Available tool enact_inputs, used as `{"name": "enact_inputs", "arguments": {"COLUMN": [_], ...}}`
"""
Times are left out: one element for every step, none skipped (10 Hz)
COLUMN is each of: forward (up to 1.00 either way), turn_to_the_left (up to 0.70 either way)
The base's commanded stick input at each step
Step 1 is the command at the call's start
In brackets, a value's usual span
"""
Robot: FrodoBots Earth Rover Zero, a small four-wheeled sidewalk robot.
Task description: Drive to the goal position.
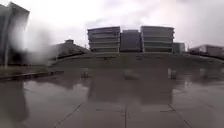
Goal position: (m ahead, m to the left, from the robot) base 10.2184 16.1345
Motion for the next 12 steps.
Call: {"name": "enact_inputs", "arguments": {"forward": [0.7, 0.7, 0.7, 0.7, 0.7, 0.7, 0.7, 0.7, 0.7, 0.7, 0.7, 0.7], "turn_to_the_left": [0.0, 0.0, 0.0, 0.0, 0.0, 0.0, 0.0, 0.0, 0.0, 0.0, 0.0, 0.0]}}
